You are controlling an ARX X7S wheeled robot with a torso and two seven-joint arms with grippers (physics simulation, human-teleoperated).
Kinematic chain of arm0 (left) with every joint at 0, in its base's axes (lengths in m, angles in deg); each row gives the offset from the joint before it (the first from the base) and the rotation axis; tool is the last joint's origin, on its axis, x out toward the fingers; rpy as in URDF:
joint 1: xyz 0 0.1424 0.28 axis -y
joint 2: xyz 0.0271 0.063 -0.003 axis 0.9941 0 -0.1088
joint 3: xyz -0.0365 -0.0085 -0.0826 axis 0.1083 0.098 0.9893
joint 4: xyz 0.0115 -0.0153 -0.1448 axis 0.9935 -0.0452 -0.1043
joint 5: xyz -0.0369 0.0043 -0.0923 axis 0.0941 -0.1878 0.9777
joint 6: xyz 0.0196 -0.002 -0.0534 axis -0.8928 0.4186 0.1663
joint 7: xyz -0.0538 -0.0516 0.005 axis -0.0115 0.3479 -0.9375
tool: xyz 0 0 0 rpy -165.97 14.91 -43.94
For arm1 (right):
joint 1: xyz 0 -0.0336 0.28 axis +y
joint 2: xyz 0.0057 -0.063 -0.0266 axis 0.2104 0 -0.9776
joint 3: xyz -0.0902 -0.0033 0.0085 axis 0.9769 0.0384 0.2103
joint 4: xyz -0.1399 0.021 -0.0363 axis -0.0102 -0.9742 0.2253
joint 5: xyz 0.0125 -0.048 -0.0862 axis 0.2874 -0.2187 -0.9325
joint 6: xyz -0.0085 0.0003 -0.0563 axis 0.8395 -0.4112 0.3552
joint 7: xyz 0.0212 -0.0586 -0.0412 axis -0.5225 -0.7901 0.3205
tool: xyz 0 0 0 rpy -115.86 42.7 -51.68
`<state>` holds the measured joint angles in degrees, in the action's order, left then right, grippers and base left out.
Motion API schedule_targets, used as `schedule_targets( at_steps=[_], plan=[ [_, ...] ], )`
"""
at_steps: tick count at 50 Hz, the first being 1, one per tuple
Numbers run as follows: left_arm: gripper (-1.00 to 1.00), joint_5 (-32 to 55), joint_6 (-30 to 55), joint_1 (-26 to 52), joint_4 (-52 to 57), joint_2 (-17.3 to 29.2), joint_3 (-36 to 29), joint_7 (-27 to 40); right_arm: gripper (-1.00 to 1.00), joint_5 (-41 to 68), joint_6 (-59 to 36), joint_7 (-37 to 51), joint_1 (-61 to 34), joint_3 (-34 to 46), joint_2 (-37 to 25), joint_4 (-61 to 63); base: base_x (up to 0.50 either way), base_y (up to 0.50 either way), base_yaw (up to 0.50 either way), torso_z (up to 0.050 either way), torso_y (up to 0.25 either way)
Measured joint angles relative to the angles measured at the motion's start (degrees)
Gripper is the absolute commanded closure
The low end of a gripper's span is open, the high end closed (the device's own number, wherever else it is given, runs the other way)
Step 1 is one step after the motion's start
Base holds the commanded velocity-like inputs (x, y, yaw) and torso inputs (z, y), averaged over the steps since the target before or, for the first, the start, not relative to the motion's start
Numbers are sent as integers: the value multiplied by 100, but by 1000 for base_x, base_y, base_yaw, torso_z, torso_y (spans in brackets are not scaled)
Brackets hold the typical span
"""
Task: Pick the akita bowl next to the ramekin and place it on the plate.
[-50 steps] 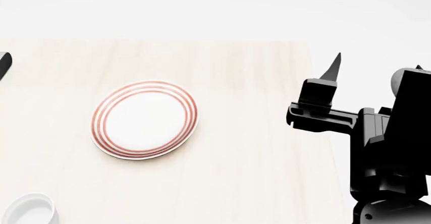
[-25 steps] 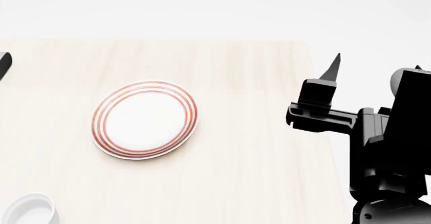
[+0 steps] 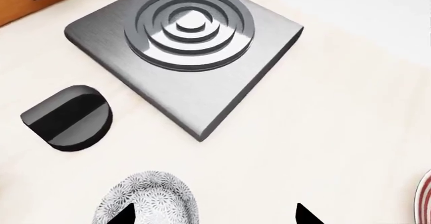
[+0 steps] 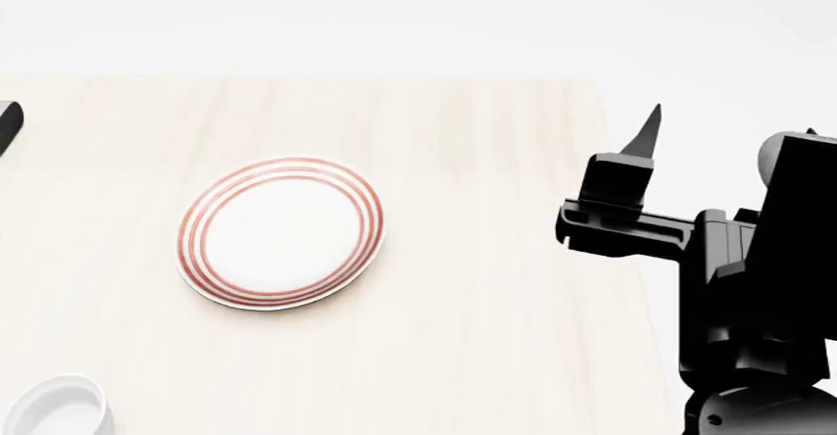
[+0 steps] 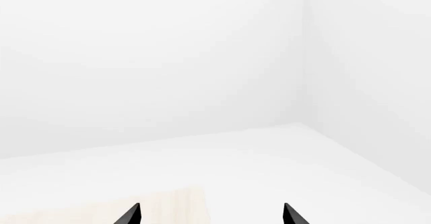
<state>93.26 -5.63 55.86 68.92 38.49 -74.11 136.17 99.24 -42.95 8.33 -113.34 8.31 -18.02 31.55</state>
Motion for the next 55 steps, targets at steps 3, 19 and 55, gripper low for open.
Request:
schedule_targets(
  at_steps=[3, 19, 55],
  plan=[
    [-100, -35, -36, -9, -11, 19, -44, -65, -100, 7, 3, 5, 0, 0, -3, -3, 0, 0, 0, 0, -106],
    [-100, -41, -125, -37, 5, 46, -87, -115, -100, 55, 2, 43, -7, 8, -20, -9, 0, 0, 0, 0, -77],
    [-100, 46, -233, -120, 148, 114, -59, -53, -100, 87, 122, 74, 25, 53, -72, -72, 0, 0, 0, 0, -38]
  ],
)
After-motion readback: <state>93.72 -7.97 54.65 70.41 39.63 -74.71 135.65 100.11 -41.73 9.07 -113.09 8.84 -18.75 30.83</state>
